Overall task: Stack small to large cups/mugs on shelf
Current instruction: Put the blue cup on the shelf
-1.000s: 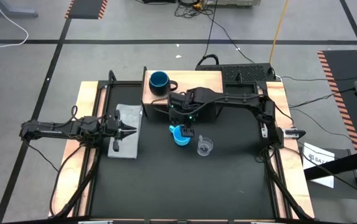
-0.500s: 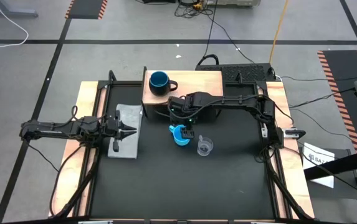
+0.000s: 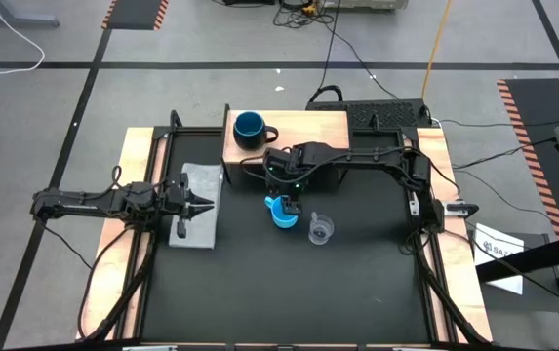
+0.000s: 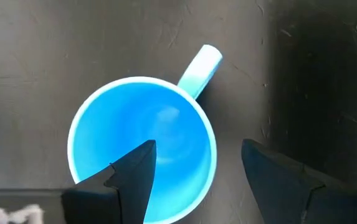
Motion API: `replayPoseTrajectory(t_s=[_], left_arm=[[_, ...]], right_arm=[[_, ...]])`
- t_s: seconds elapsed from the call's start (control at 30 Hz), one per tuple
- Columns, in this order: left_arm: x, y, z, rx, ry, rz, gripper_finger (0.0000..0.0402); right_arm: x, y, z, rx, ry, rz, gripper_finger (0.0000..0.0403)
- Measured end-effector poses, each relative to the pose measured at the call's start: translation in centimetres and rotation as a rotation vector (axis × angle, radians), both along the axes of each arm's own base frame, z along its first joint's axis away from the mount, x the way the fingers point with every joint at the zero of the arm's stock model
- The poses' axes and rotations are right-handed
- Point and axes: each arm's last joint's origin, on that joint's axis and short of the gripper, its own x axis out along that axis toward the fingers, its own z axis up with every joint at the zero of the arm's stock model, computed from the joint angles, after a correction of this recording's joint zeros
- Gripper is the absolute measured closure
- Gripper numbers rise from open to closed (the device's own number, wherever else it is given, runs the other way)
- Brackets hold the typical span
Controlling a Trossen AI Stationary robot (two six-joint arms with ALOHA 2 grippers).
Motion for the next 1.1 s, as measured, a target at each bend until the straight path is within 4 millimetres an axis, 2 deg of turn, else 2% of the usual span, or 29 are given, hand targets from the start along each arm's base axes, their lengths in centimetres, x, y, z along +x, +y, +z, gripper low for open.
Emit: replayPoseTrajectory(t_s=[0.33, 0.87, 0.97, 1.1], left_arm=[[0.0, 0.0, 0.0, 0.005, 0.000, -0.001, 0.0346], [0.0, 0.0, 0.0, 0.005, 0.000, -0.001, 0.0346], [0.0, 0.0, 0.0, 0.005, 0.000, -0.001, 0.0346], [0.0, 0.0, 0.0, 0.004, 0.000, -0.001, 0.0346]], right_arm=[[-0.3, -0.1, -1.7, 0.003, 0.012, -0.003, 0.0174], [-0.3, -0.2, -1.7, -0.004, 0.004, 0.014, 0.0175], [-0.4, -0.2, -1.6, -0.005, 0.002, 0.020, 0.0186], [-0.3, -0.2, -1.0, -0.005, -0.003, 0.022, 0.0222]])
